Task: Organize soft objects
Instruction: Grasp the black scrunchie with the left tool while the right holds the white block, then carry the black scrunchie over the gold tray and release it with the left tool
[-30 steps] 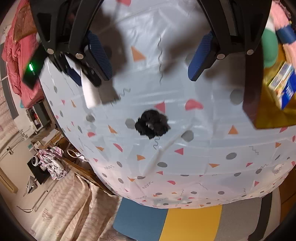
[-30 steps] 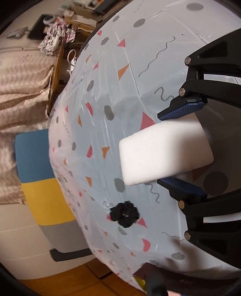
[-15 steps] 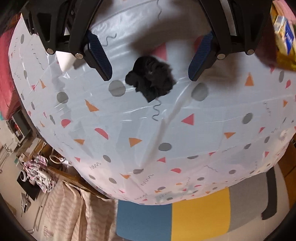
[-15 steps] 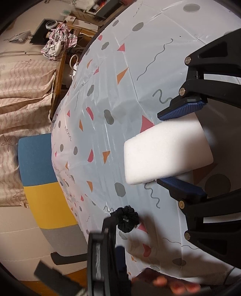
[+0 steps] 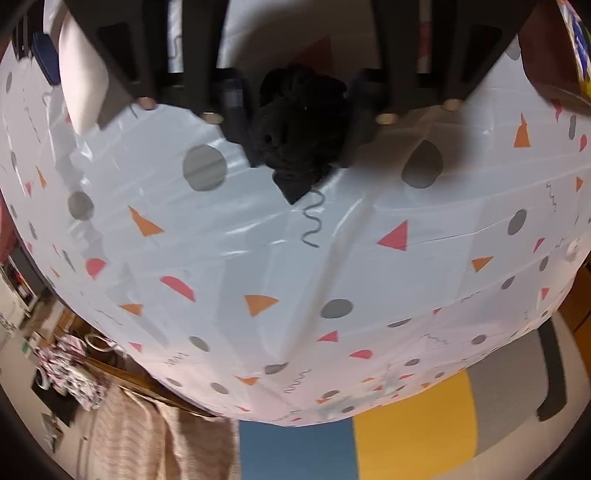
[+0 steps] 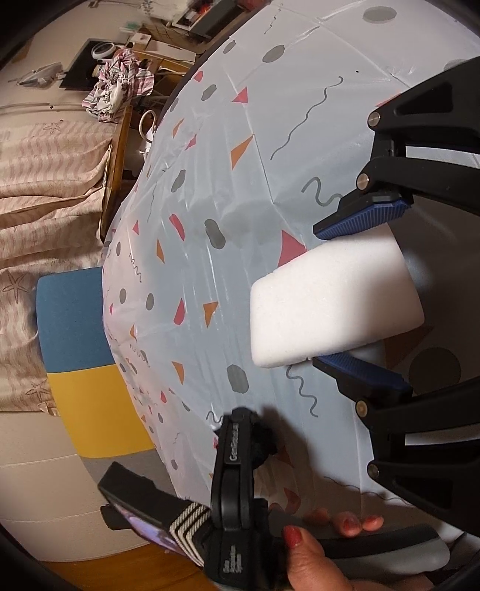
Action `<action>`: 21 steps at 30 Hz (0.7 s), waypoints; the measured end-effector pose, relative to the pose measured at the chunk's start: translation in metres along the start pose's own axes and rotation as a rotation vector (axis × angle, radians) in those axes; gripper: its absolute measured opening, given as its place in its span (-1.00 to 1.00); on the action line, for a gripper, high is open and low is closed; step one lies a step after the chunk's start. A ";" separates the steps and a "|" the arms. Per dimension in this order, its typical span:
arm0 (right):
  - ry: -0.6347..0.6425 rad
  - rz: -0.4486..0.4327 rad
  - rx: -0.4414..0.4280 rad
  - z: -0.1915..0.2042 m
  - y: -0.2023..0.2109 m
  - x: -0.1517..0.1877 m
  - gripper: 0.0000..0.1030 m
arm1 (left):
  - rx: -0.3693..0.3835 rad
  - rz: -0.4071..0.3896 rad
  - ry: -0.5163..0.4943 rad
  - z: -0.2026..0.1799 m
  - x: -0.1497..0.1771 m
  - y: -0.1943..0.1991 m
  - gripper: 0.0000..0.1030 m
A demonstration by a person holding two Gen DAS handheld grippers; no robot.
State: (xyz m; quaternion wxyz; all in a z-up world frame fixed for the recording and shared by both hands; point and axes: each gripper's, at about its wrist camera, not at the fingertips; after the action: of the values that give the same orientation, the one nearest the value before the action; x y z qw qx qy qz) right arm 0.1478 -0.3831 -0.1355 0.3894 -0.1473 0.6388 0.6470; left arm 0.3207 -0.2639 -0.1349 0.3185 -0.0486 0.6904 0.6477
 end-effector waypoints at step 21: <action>0.001 -0.005 0.031 0.000 0.000 0.001 0.25 | 0.339 -0.073 0.220 0.026 0.111 0.093 -0.50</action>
State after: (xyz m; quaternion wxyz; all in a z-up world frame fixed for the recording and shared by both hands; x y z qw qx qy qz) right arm 0.1468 -0.3823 -0.1361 0.3929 -0.1431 0.6484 0.6362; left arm 0.1979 -0.1871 -0.1098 0.2678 -0.0899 0.8179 0.5012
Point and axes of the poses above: each gripper's, at about its wrist camera, not at the fingertips, and y roughly against the way its jaws point, z to its left, x to its underside, and after that the axes turned 4 degrees about -y, right-handed
